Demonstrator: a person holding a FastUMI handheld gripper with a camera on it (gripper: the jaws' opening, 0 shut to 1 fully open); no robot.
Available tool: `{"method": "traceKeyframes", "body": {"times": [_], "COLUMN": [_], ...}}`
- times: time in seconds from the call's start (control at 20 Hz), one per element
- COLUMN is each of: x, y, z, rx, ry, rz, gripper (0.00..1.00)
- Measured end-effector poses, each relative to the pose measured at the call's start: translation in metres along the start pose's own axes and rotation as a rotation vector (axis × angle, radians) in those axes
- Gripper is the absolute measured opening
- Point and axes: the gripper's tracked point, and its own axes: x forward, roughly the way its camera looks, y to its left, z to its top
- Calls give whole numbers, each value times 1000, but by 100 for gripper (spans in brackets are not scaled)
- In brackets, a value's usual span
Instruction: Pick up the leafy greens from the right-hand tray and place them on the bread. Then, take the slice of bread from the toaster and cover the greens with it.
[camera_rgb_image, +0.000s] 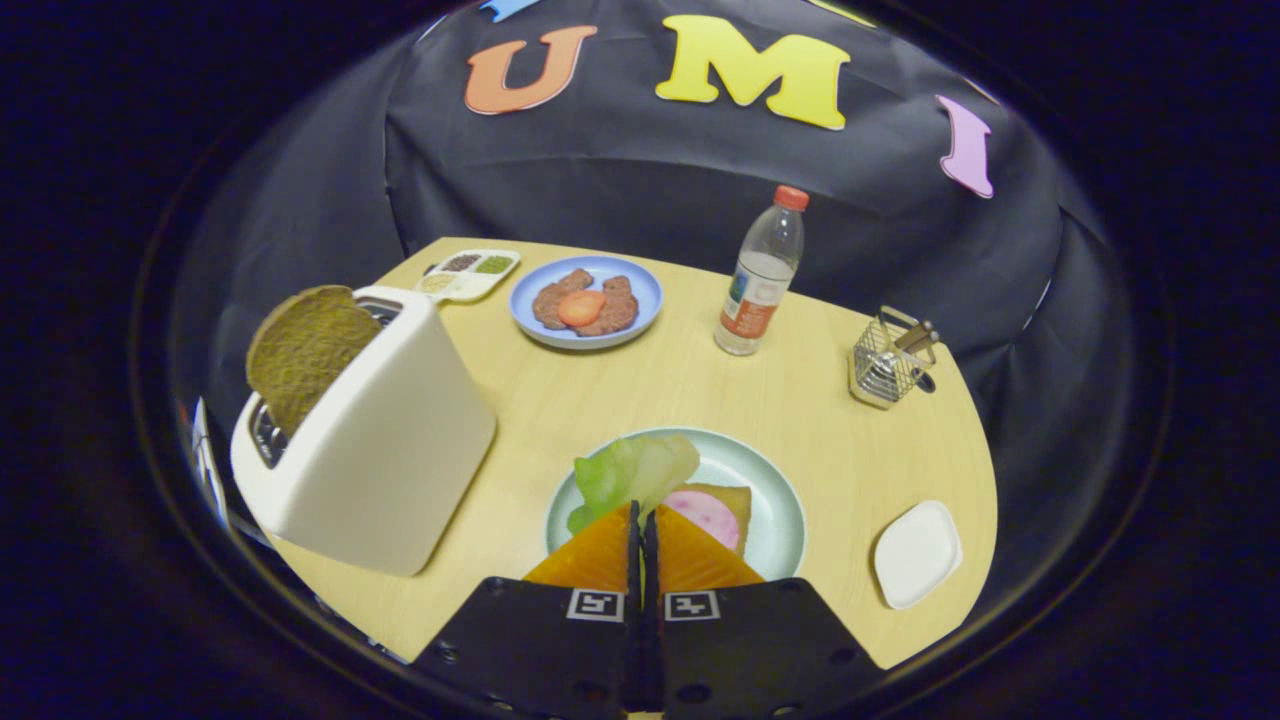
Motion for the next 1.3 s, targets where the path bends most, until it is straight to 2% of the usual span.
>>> {"method": "traceKeyframes", "body": {"times": [0.3, 0.55, 0.7, 0.75, 0.85, 1.15, 1.3], "x": [32, 47, 44, 40, 28, -31, -67], "y": [-41, -52, -54, -56, -56, -43, -31], "z": [-12, -19, -20, -20, -20, -6, 9], "rx": [44, 57, 71, 77, 84, 77, 74], "ry": [49, 66, 62, 56, 42, -52, -138], "rz": [-63, -67, -76, -81, -79, -69, -79], "gripper": [0, 1, 7, 11, 29, 73, 84]}}
